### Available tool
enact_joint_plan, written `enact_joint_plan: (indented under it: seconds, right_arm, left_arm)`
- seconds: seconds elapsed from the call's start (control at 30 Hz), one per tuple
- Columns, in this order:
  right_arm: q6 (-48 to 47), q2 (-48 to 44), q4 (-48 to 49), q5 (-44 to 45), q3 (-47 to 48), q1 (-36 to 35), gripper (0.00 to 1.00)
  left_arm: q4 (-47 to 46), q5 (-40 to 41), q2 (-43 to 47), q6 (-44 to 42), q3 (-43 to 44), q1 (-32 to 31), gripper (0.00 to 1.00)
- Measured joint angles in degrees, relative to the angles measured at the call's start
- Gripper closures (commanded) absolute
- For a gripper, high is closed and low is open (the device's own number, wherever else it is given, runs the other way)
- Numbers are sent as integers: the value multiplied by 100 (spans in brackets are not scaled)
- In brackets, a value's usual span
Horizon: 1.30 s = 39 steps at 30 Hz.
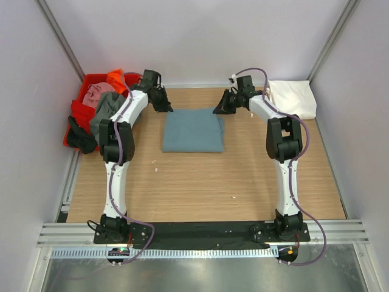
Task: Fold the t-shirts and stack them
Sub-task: Fold the tshirt
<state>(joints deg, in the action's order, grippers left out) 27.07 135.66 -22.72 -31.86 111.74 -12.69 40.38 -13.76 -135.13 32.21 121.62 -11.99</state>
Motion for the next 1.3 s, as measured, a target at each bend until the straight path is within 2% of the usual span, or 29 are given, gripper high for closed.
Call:
enact_joint_plan:
  seconds: [0.23,0.33,0.47,0.5,0.6,0.63,0.73,0.87,0.97,1.07,1.13,1.2,1.3]
  right_arm:
    - [-63,-1141,-437,577,-546,2,99]
    - [-57,-1637,-514,841,-1069,7,99]
    - [-42,-1825,-584,1056,-1375,31,98]
    - [-37,-1781,-614,1097,-1379,50,99]
    - [-13,-1604,-623,1233,-1379,129,99]
    - [-4,-1510,-634,1294,-1379,166,99]
    - [24,-1215,-706,1565,-1370,271,99]
    - [120,-938,-798,1888,-1510,396,99]
    - [205,-1010,-673,1902,-1714,431,99]
    - [223,-1102,-601,1982,-1860,437,89]
    - [232,-1167,-564,2090,-1952,437,60]
    - [229,-1248,-560,2218,-1991,415,38]
    - [142,-1451,-566,2684,-2138,363,29]
  left_arm:
    - [310,-197,269,-127,151,-33,99]
    - [433,-306,275,-146,332,-44,94]
    - [713,-420,155,-146,802,-83,88]
    - [730,-459,59,-144,1003,-101,85]
    - [737,-590,-385,-199,1644,-140,26]
    - [752,-625,-542,-192,1829,-151,19]
    - [750,-734,-962,-146,2188,-155,9]
    - [833,-688,-1086,-175,1993,-155,8]
    - [839,-498,-822,-227,1486,-162,10]
    - [896,-205,-297,-291,876,-225,12]
    - [876,76,149,-372,496,-313,12]
    - [859,317,586,-442,173,-479,13]
    - [734,632,1283,-485,-402,-848,17]
